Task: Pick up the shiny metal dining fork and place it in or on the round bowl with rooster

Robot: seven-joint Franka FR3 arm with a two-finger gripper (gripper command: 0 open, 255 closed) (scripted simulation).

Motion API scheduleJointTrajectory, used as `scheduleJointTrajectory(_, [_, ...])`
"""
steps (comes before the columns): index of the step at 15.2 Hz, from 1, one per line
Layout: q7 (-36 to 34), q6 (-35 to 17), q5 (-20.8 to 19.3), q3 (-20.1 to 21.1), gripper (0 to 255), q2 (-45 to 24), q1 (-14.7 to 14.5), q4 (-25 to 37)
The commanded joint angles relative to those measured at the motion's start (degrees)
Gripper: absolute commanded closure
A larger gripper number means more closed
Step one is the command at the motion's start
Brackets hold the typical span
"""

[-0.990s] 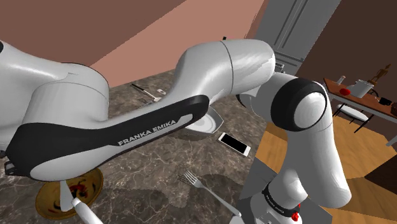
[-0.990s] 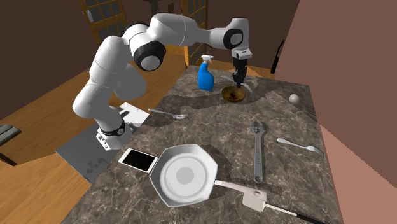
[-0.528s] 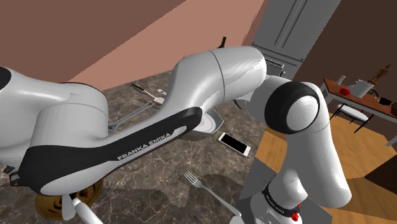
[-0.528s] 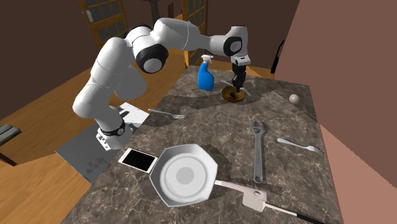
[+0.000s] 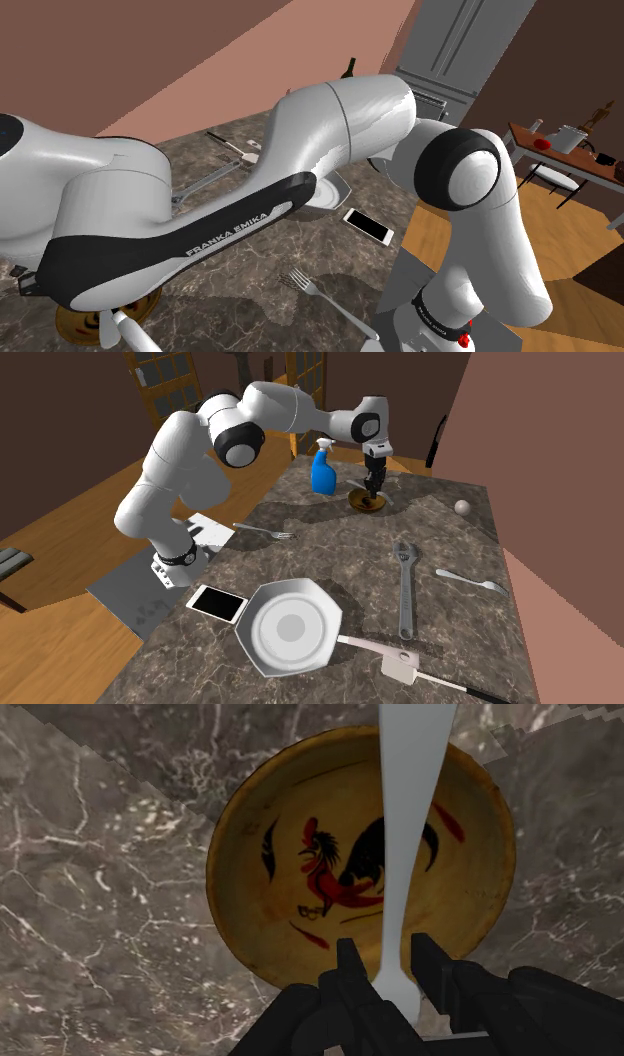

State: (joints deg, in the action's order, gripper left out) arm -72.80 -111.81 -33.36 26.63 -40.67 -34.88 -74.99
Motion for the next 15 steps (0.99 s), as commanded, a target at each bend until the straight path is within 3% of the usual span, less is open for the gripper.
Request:
scheduleJointTrajectory(1, [0.0, 0.0, 0.0, 0.0, 0, 0.0, 0.0, 0.0])
scheduleJointTrajectory(6, [0.0, 0.0, 0.0, 0.0, 0, 0.0, 0.0, 0.0])
scheduleJointTrajectory(10, [1.0, 5.3, 1.4, 1.0, 0, 2.4, -0.9, 3.1])
scheduleJointTrajectory(15, [1.0, 5.3, 1.4, 1.0, 0, 2.4, -0.9, 3.1])
